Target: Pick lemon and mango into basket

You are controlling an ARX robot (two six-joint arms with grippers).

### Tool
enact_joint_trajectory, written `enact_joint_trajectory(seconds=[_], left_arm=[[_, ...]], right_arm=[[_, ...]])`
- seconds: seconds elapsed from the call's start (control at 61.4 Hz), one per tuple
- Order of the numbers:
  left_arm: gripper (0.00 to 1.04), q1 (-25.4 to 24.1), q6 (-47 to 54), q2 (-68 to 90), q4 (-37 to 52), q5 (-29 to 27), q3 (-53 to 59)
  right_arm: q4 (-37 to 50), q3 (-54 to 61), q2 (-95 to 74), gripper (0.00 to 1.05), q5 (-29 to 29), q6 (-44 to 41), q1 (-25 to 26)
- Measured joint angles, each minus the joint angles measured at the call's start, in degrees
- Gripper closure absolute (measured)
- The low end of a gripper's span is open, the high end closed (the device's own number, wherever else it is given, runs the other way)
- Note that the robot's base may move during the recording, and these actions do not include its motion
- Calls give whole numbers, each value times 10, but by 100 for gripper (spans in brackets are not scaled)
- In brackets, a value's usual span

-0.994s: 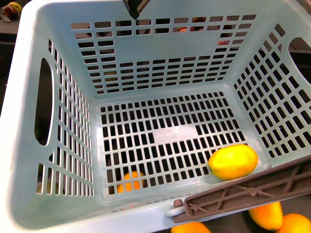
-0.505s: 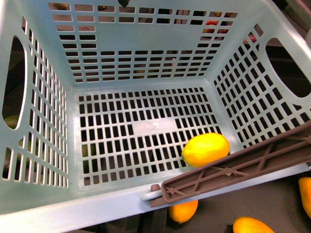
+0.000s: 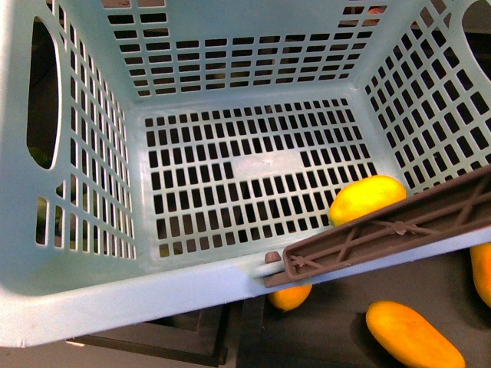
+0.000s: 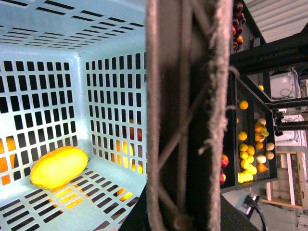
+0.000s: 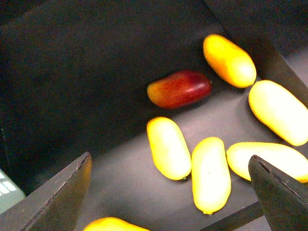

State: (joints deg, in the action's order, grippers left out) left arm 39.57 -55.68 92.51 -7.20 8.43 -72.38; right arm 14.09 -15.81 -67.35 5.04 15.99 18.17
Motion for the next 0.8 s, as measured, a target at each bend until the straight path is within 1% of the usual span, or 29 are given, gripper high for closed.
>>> enact_joint_trajectory(seconds=[0.147, 0.228, 0.309, 0.456, 0.652, 0.798], left_arm=[[100, 0, 0, 0, 0, 2, 0], [100, 0, -1, 0, 0, 6, 0], [100, 0, -1, 0, 0, 6, 0], [100, 0, -1, 0, 0, 5, 0], [100, 0, 0, 0, 0, 2, 0], [100, 0, 0, 0, 0, 4, 0]], right_arm=[[111, -17, -201, 9, -12, -65, 54], [143, -29, -275, 9, -13, -90, 62], [167, -46, -348, 9, -16, -113, 61], [181, -77, -435, 9, -15, -128, 49], [184, -128, -529, 9, -12, -123, 28], [182, -162, -580, 9, -5, -104, 12]])
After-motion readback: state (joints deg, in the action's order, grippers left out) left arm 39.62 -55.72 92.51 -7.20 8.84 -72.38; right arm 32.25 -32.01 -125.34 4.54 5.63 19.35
